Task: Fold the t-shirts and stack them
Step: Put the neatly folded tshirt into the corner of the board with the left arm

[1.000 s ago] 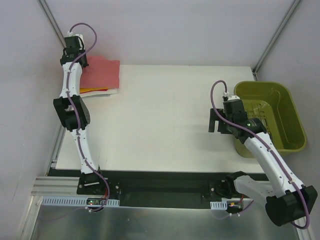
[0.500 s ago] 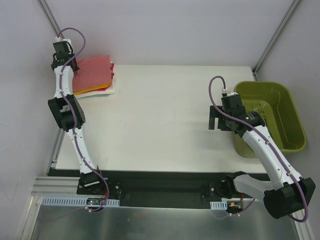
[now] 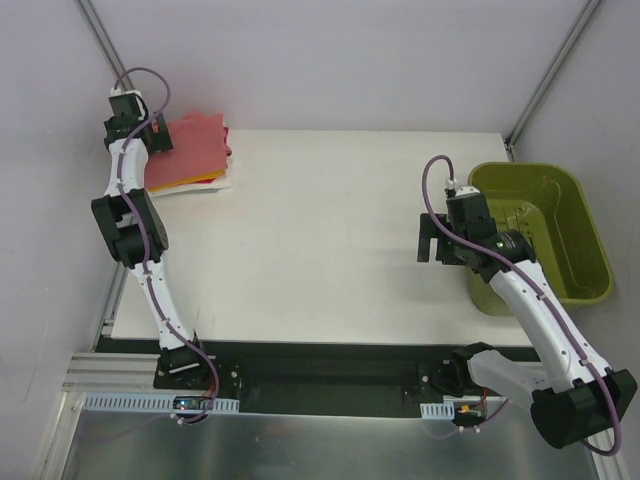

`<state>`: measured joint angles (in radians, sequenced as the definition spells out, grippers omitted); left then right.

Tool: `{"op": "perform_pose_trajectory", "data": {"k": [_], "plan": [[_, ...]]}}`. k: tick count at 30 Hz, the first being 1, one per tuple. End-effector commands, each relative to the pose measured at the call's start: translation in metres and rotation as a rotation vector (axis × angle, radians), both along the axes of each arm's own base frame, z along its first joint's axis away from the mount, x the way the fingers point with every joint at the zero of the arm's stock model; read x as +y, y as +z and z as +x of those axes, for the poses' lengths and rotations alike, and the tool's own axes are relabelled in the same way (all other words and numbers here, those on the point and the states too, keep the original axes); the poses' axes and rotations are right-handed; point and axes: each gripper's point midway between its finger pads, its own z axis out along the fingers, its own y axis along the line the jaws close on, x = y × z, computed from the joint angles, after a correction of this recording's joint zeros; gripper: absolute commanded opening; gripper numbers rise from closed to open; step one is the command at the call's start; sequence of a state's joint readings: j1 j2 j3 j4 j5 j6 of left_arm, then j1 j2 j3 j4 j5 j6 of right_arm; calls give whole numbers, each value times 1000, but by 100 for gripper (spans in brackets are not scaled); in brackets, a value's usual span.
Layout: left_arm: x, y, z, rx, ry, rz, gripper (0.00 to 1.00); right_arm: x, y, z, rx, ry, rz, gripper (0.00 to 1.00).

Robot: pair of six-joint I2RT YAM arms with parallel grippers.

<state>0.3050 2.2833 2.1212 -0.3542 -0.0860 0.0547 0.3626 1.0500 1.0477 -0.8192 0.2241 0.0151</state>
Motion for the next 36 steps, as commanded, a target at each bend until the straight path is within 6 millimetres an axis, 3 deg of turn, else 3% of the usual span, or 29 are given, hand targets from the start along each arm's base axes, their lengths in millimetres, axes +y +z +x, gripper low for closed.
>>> {"op": "perform_pose_trajectory", "data": {"k": [1, 8, 13, 14, 16, 17, 19, 22, 23, 25, 26, 27, 30, 31, 32, 34, 36], "plan": [[-10, 75, -20, -148, 45, -44, 99, 4, 0, -13, -17, 24, 29, 99], [-38, 79, -64, -187, 108, -197, 99, 10, -2, -24, -64, 62, 71, 100], [-58, 79, -79, -256, 103, -292, 99, 12, -8, -32, -86, 76, 99, 100], [-64, 73, -93, -265, 111, -297, 99, 14, -9, -31, -91, 76, 110, 99], [-73, 88, -93, -359, 81, -298, 99, 15, -12, -30, -93, 79, 117, 100], [-84, 90, -102, -359, 66, -294, 99, 16, -14, -30, -98, 80, 119, 100], [-87, 98, -111, -379, 100, -267, 99, 17, -16, -28, -113, 80, 123, 100], [-98, 107, -134, -444, 183, -326, 99, 22, -21, -24, -139, 98, 145, 100], [-104, 104, -152, -456, 204, -355, 99, 25, -20, -21, -153, 108, 157, 100], [-124, 103, -168, -487, 218, -453, 99, 28, -23, -20, -149, 136, 154, 99], [-135, 102, -188, -499, 204, -466, 99, 28, -23, -19, -150, 137, 150, 100], [-158, 103, -195, -507, 166, -495, 99, 28, -24, -18, -146, 137, 147, 100], [-194, 103, -231, -537, 76, -498, 99, 32, -24, -14, -160, 145, 161, 99], [-221, 102, -239, -522, -5, -529, 99, 34, -28, -15, -157, 173, 157, 100], [-234, 99, -255, -523, -56, -554, 99, 39, -26, -12, -169, 176, 184, 99], [-268, 93, -279, -479, -178, -599, 99, 44, -30, -12, -181, 195, 208, 100], [-293, 65, -299, -395, -253, -633, 99, 52, -27, -9, -208, 201, 257, 100]]}}
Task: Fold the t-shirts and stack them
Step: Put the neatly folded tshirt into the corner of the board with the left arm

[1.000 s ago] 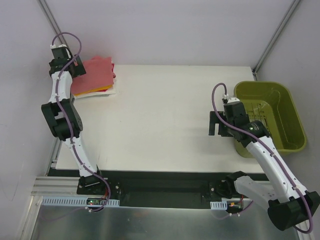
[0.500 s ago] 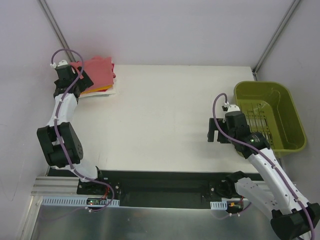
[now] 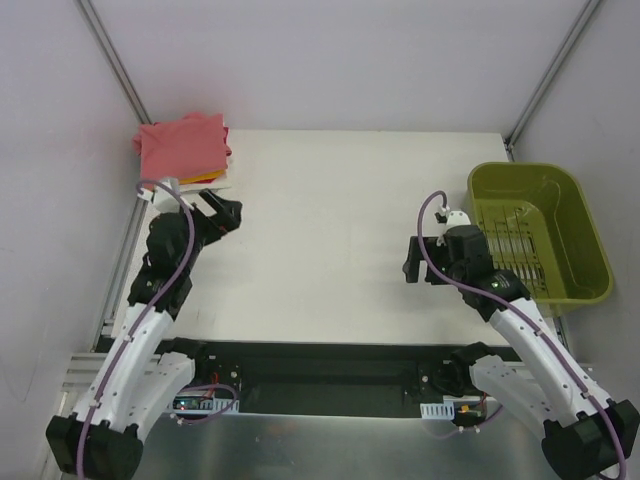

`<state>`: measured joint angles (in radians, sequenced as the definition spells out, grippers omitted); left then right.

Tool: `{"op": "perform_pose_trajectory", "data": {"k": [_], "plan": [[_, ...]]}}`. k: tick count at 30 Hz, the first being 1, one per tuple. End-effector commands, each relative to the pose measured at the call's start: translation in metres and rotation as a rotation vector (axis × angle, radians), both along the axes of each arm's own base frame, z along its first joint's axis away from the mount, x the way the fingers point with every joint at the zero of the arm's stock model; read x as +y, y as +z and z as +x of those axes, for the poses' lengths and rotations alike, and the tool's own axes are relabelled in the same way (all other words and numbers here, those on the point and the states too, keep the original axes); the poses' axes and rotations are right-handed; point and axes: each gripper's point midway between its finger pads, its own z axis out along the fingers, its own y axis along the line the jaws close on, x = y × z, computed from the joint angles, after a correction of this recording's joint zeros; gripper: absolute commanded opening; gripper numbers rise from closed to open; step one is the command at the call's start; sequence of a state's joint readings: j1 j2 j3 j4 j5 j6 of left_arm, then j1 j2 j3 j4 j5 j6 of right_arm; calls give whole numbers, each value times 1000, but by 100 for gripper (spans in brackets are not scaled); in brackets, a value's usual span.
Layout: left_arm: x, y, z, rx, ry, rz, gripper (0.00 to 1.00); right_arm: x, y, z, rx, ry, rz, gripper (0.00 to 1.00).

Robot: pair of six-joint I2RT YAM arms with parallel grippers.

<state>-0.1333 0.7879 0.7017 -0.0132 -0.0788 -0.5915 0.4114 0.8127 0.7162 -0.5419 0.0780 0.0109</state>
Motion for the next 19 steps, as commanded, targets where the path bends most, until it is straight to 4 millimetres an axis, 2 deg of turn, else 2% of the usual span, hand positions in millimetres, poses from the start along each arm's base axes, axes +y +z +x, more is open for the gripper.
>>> {"op": "perform_pose_trajectory", "data": {"k": [1, 2, 5, 8, 10, 12, 19], "plan": [[-61, -42, -46, 93, -228, -43, 99, 19, 8, 10, -80, 51, 91, 100], [-69, -63, -55, 137, -247, -26, 99, 20, 8, 11, -81, 47, 96, 100], [-89, -104, -81, 268, -270, 49, 99, 20, 3, 13, -64, 46, 89, 99], [-105, -130, -96, 351, -283, 102, 99, 17, -3, 16, -59, 17, 76, 100], [-106, -140, -91, 384, -251, 138, 99, 17, -5, 18, -67, 2, 79, 100], [-109, -140, -87, 398, -258, 172, 99, 14, -11, 18, -65, -23, 83, 100], [-116, -124, -68, 376, -248, 228, 99, 6, -20, 16, -60, -73, 71, 100]]}}
